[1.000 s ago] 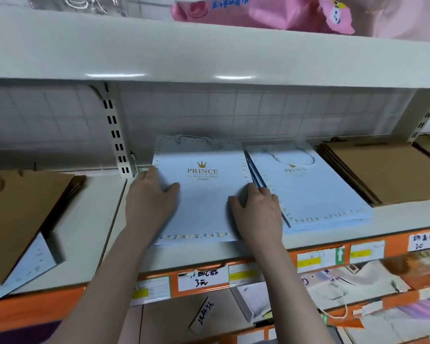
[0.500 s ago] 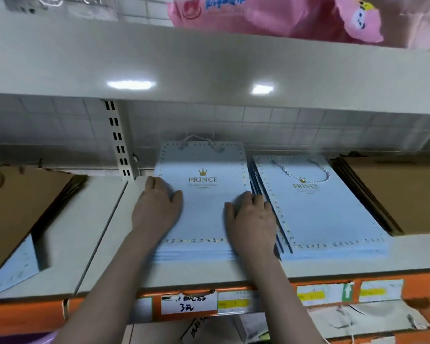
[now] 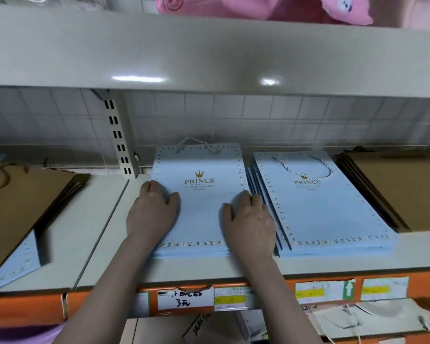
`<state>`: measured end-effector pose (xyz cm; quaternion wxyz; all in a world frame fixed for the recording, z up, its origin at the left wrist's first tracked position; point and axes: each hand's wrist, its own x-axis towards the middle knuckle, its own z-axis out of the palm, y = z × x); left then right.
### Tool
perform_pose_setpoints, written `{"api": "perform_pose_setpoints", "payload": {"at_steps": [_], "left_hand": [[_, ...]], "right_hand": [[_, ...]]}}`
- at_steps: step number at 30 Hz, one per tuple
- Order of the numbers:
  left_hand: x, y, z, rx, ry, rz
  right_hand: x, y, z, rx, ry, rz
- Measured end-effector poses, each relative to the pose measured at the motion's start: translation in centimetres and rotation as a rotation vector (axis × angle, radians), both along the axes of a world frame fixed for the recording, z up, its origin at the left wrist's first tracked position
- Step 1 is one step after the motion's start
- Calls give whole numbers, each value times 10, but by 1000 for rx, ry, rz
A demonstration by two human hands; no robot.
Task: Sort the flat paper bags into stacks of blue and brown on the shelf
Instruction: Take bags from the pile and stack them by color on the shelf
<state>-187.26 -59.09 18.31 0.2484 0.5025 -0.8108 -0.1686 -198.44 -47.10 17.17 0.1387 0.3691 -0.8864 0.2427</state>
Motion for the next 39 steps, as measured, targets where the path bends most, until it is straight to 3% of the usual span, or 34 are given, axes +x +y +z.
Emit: {"api": "perform_pose_setpoints", "payload": {"at_steps": [9, 18, 27, 33, 39], "left_hand": [[9, 1, 20, -53, -16, 17], [49, 44, 24, -161, -49, 146], [146, 72, 13, -221, -141, 419], [220, 62, 17, -214, -115, 596], [295, 24, 16, -236, -29, 643]], "right_hand": [[0, 15, 28, 126, -71, 67], [19, 39, 35, 104, -52, 219], [80, 18, 7, -14, -12, 440], [140, -13, 7, 7, 9, 594], [211, -58, 13, -6, 50, 622]]}}
